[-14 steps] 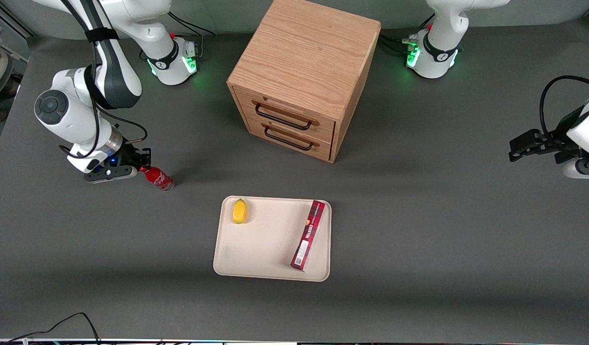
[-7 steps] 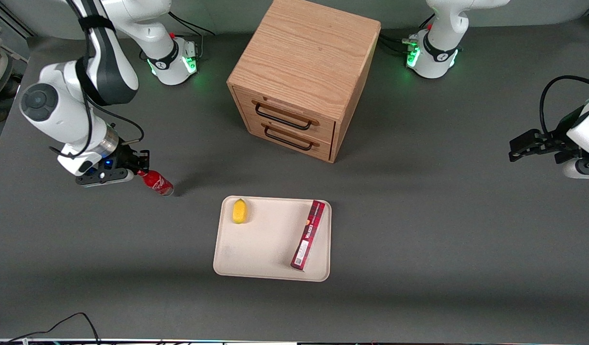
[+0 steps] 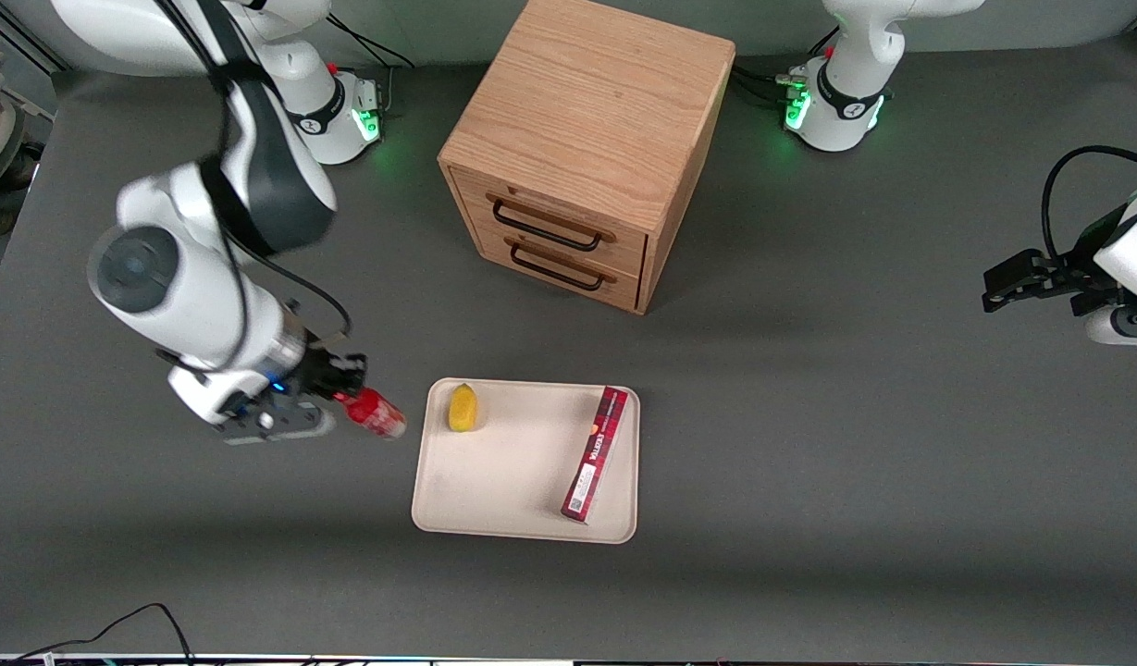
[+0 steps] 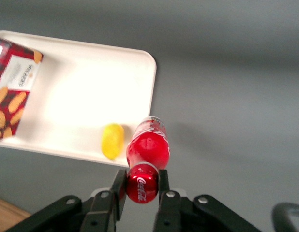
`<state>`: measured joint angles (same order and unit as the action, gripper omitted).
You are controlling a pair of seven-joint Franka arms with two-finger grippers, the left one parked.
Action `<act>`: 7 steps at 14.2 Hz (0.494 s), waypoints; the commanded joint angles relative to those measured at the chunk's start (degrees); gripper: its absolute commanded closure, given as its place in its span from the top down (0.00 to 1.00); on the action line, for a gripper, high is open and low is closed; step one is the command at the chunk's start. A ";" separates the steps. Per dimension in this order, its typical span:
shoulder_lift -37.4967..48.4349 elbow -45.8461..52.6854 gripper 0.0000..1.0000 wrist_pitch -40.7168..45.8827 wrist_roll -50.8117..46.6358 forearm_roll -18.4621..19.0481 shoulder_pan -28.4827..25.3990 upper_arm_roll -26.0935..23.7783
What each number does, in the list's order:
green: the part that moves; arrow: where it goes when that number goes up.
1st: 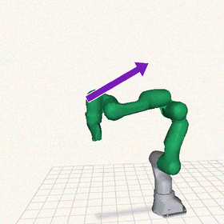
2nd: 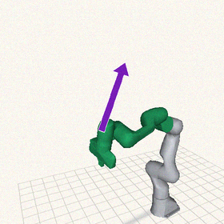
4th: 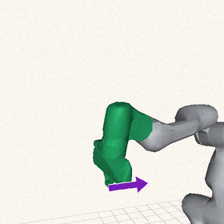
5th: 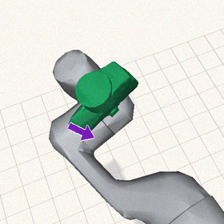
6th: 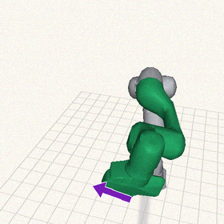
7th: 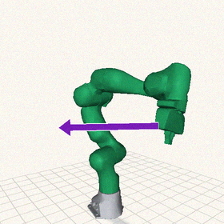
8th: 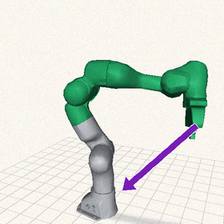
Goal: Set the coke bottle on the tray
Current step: 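Lift the bottle and carry it with the right gripper to the tray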
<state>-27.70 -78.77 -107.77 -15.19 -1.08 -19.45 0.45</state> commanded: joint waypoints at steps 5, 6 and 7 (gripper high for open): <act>-15.62 16.45 0.00 -3.93 -5.11 -1.21 -2.78 1.22; -16.06 16.45 0.00 -4.98 -5.12 -1.21 -2.79 1.22; -16.41 16.45 0.00 -5.69 -5.20 -1.21 -2.87 1.22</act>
<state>-42.75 -65.29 -112.94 -19.01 -1.15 -21.26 0.60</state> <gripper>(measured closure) 0.700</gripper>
